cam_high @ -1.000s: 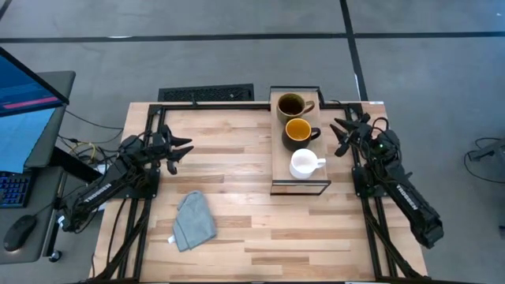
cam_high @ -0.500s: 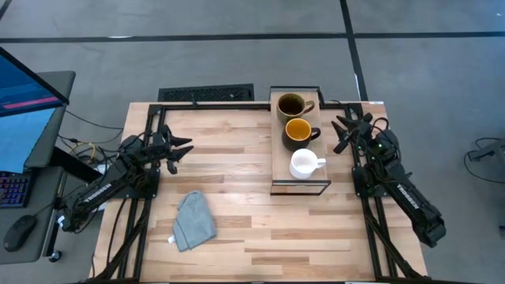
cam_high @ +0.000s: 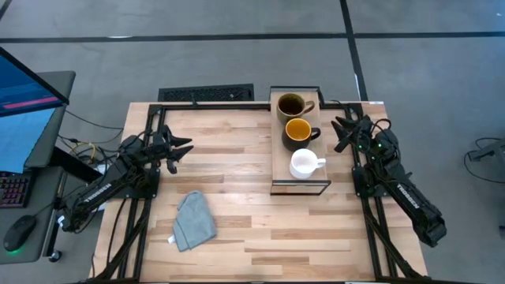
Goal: Stack small to large cups/mugs on shelf
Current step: Return to Home Position
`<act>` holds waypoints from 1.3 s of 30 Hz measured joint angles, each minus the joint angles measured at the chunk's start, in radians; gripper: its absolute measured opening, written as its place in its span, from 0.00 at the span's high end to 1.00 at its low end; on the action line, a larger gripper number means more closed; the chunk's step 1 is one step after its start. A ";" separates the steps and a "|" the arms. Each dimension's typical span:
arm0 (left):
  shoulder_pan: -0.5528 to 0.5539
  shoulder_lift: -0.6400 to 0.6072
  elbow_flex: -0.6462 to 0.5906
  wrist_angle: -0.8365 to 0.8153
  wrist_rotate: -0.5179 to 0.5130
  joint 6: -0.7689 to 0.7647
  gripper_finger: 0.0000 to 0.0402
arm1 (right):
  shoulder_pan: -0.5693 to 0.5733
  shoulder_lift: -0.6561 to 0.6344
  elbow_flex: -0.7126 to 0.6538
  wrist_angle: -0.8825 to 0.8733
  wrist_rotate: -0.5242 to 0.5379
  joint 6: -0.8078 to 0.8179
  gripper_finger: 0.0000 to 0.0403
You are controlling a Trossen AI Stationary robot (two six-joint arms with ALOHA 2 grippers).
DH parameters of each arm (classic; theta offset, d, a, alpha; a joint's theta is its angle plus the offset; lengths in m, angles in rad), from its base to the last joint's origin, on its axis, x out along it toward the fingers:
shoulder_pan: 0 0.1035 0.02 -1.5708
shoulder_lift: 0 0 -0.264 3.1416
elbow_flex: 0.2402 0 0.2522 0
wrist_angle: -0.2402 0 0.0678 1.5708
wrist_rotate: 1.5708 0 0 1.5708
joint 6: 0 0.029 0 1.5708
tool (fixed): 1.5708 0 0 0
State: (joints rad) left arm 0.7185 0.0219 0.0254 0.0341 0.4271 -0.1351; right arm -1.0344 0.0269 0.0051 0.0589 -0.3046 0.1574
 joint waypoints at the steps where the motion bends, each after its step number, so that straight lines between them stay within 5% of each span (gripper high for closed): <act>1: 0.000 0.000 0.000 0.000 -0.001 0.003 0.68 | 0.000 0.000 0.000 0.000 0.000 0.000 0.60; 39: 0.000 0.000 0.000 0.001 -0.015 -0.004 0.68 | 0.000 0.000 0.000 0.000 0.000 0.001 0.60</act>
State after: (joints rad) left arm 0.7189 0.0219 0.0250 0.0353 0.4125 -0.1389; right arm -1.0344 0.0269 0.0048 0.0586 -0.3050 0.1585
